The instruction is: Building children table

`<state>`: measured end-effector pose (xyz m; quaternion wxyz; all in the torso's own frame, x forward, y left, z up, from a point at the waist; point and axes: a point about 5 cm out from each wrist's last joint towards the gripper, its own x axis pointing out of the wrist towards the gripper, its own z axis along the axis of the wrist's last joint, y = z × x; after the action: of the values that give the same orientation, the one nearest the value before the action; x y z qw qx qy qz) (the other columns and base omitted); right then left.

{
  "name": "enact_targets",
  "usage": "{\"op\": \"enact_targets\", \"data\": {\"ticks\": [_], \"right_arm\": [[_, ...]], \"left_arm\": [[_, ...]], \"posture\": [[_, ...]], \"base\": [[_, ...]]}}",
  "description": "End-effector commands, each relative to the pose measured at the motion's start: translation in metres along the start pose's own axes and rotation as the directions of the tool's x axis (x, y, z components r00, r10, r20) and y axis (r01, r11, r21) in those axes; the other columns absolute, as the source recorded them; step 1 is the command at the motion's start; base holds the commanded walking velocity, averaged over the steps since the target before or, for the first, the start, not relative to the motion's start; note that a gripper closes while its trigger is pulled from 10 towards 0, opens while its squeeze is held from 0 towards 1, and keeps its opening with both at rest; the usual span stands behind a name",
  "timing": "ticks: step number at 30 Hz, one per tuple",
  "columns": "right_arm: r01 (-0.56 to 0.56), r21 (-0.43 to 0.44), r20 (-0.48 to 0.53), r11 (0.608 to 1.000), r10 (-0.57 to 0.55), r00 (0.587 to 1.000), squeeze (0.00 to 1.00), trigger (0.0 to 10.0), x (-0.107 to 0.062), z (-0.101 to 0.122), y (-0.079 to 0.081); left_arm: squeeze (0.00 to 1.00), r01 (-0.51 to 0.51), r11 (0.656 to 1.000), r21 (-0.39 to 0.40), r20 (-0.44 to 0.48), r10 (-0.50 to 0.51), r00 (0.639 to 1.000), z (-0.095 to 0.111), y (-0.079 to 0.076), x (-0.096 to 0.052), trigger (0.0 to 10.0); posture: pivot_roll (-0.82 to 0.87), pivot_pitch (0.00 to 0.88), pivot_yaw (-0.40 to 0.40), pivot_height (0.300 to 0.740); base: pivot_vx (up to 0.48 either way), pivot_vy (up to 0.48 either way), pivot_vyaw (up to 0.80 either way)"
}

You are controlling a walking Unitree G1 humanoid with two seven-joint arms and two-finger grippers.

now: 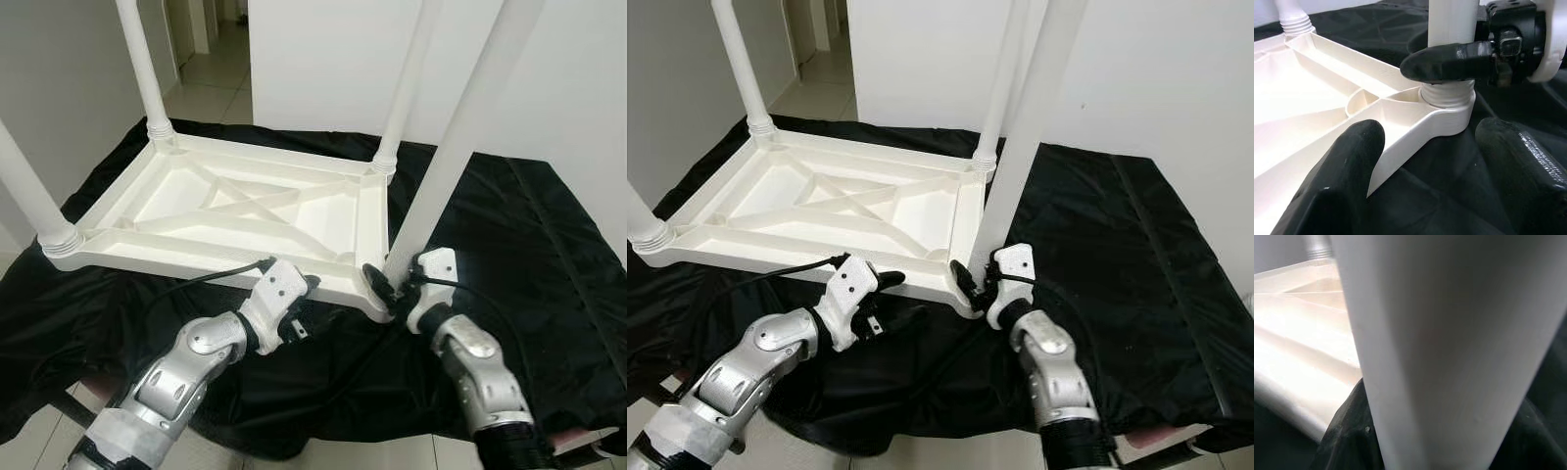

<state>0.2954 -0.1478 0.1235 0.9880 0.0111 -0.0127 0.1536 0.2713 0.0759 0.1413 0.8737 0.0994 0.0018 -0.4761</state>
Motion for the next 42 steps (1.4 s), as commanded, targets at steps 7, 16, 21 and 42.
{"op": "enact_targets", "data": {"ticks": [7, 16, 21, 42], "right_arm": [[0.439, 0.024, -0.083, 0.898, -0.436, 0.896, 0.0, 10.0, -0.011, -0.019, 0.0], [0.461, 0.037, -0.048, 0.887, -0.459, 0.887, 0.0, 10.0, -0.008, -0.011, 0.009], [0.447, 0.048, -0.018, 0.893, -0.447, 0.895, 1.0, 10.0, -0.006, -0.005, 0.013], [0.296, 0.018, 0.051, 0.955, -0.296, 0.954, 0.0, 10.0, -0.015, 0.003, 0.001]], "left_arm": [[0.0, 0.064, 0.998, 0.025, 0.005, -0.064, 0.998, 0.002, 0.007, 0.004, 10.0], [0.0, 0.071, 0.997, 0.041, 0.01, -0.071, 0.997, 0.005, 0.011, 0.008, 10.0], [0.0, 0.078, 0.996, 0.046, 0.011, -0.078, 0.997, 0.005, 0.013, 0.009, 10.0], [0.0, 0.047, 0.999, 0.016, 0.029, -0.048, 0.998, 0.002, 0.006, 0.006, 10.0]], "posture": [[-0.02, 0.0, -0.018, 0.74], [-0.03, 0.0, 0.005, 0.74], [-0.03, 0.0, 0.002, 0.74], [-0.03, 0.0, -0.036, 0.74]], "base": [[0.0, 0.0, 0.0], [0.0, 0.0, 0.0], [0.0, 0.0, 0.0], [0.0, 0.0, 0.0]]}}
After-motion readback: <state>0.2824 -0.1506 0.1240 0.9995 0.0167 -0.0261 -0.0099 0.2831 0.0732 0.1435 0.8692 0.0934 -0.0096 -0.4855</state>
